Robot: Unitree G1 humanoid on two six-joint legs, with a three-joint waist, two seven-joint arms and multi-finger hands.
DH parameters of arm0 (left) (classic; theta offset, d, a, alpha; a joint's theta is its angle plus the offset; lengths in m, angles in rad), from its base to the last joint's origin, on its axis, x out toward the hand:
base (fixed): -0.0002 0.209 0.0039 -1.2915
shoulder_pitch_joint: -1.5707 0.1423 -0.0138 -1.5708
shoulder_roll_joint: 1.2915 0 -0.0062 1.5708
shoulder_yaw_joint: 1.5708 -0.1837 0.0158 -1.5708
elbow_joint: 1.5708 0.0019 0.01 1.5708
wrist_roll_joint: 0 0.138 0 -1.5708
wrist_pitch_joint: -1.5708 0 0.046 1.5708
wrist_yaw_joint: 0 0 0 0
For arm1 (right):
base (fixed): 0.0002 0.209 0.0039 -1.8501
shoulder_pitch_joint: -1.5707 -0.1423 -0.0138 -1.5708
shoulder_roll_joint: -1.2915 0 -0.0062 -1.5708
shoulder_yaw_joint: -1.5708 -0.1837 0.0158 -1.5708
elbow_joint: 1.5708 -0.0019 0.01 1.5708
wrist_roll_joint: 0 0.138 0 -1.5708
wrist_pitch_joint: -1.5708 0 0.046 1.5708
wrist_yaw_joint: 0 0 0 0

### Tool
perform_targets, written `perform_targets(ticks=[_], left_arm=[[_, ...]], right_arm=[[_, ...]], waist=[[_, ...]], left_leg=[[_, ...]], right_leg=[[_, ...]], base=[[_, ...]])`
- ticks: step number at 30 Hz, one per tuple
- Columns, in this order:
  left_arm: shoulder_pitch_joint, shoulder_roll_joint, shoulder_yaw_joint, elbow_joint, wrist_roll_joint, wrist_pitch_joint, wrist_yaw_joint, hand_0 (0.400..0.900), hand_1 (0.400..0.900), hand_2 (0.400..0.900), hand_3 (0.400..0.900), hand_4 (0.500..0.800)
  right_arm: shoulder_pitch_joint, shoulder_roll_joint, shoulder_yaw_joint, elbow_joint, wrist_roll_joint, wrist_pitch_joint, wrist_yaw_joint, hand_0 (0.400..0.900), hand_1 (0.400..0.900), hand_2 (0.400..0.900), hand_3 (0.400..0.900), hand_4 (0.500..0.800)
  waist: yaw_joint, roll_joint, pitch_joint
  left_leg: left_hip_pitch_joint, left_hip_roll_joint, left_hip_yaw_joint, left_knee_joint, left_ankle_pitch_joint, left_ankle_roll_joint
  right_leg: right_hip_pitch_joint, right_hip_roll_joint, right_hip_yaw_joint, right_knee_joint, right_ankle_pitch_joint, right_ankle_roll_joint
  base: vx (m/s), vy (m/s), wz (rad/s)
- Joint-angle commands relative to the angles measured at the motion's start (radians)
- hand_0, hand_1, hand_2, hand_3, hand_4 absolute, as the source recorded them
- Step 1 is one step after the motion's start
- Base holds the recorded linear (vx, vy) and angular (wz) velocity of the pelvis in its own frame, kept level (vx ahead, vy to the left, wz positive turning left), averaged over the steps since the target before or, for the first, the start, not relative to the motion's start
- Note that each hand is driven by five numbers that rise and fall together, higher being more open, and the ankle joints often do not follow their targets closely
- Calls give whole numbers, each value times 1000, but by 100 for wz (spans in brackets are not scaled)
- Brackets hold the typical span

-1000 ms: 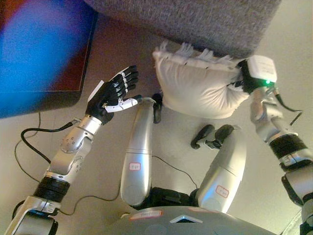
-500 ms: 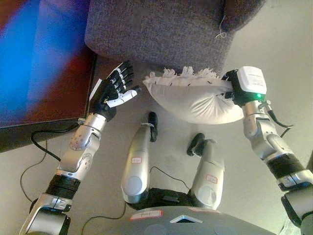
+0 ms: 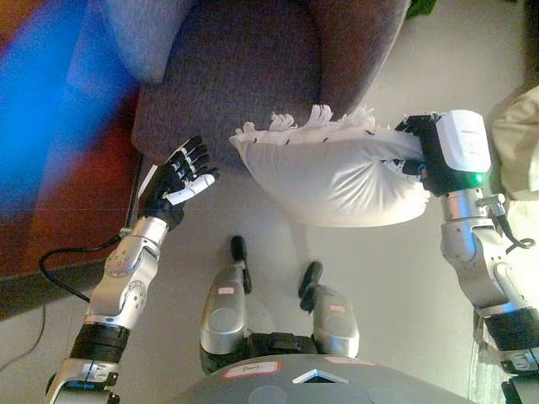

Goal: Pick up the pillow and put it on the sofa.

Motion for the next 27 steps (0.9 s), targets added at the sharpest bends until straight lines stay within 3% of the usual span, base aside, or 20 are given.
perform_targets(ticks=[1, 7, 10, 19, 27], left_arm=[[25, -14, -8, -34, 26, -54, -1, 900, 900, 900, 900, 800], [44, -7, -7, -25, 24, -24, -4, 900, 900, 900, 900, 800], [61, 1, -5, -38, 29, -6, -18, 900, 900, 900, 900, 800], [72, 42, -15, -68, 24, 27, -62, 900, 900, 900, 900, 800], [70, 82, -19, -77, 12, 35, -94, 900, 900, 900, 900, 800]], right_arm=[[-145, -128, -119, -115, 111, -96, -40, 400, 400, 400, 400, 500], [-308, -219, -43, 7, 252, -48, 162, 400, 400, 400, 400, 500], [-395, -247, 29, 125, 298, -41, 209, 400, 400, 400, 400, 500], [-645, -282, 200, 442, 259, -5, 176, 400, 400, 400, 400, 500], [-868, -335, 372, 613, 231, -3, 131, 400, 400, 400, 400, 500]], waist=[[21, 3, -244], [60, -36, -290], [85, -57, -295], [159, -102, -287], [224, -132, -261]], left_leg=[[163, 20, -39, -165, -35, -33], [201, 21, -46, -215, -26, -41], [208, 24, -60, -222, -26, -45], [183, 33, -102, -222, -10, -58], [153, 33, -149, -222, 3, -63]], right_leg=[[34, -12, -16, -51, 81, 50], [84, -6, -59, -101, 105, 58], [106, 1, -81, -108, 102, 57], [146, 17, -148, -145, 108, 57], [161, 26, -189, -156, 114, 61]], base=[[99, 24, -2], [107, 5, 10], [94, -7, 19], [73, -14, 26], [69, -20, 21]])
